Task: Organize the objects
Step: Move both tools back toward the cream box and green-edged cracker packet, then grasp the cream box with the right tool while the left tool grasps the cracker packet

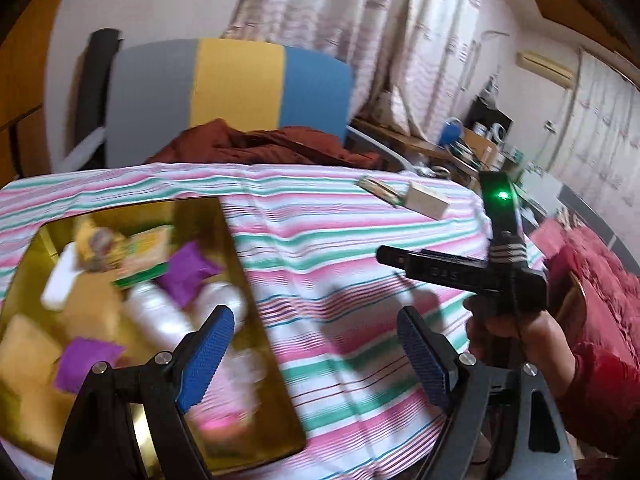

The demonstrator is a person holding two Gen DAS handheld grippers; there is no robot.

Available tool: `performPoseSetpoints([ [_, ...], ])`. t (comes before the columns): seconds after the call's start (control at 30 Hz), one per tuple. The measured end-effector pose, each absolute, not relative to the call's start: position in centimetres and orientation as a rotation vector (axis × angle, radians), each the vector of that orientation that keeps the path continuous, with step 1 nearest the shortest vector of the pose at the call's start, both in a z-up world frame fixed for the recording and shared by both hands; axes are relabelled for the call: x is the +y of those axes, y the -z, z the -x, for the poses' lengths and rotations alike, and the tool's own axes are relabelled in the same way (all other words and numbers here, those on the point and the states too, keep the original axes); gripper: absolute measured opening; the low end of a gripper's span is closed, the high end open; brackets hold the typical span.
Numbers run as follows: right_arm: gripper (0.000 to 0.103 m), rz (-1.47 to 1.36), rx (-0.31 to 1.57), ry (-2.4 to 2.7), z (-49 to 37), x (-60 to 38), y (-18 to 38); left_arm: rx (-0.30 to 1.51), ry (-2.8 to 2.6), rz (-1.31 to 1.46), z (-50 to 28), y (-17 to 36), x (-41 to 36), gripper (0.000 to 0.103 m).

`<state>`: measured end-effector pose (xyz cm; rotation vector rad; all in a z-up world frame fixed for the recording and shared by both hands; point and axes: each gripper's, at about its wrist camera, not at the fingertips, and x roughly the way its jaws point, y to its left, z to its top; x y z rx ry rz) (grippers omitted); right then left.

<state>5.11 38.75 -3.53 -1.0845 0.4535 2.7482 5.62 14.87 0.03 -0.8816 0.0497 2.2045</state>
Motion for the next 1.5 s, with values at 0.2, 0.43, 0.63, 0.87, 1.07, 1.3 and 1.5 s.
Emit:
performPoseSetpoints([
  [0.2, 0.085, 1.087, 0.459, -2.666, -5.6, 44.2, 4.3, 0.113, -2.103, 0.921, -5.1, 1.3, 20.1, 0.085],
  [0.43, 0.085, 1.059, 0.407, -2.581, -5.1, 51.1, 4.5, 0.131, -2.054, 1.025, -3.5, 3.5, 24.8, 0.085],
  [0.63, 0.088, 0.980, 0.349, -2.542, -2.4, 59.1, 2.7, 0.139, -2.035, 1.054, -3.1, 4.3, 26.3, 0.085],
  [0.87, 0.089, 0.951, 0.235, -2.608, 3.9, 62.0, 0.0, 0.094, -2.030, 1.103, -2.5, 4.9, 26.5, 0.085],
  [1.07, 0.090, 1.172, -0.038, -2.626, 12.8, 57.9, 2.3, 0.074, -2.037, 1.115, -2.1, 4.5, 26.0, 0.085],
  [1.3, 0.092, 1.355, -0.055, -2.499, 16.9, 58.4, 6.6, 0.039, -2.051, 1.115, -1.8, 4.1, 25.0, 0.085],
  [1.5, 0.098, 1.454, 0.328, -2.766, 12.5, 57.1, 4.8, 0.014, -2.054, 1.124, -1.2, 4.2, 25.8, 0.085],
])
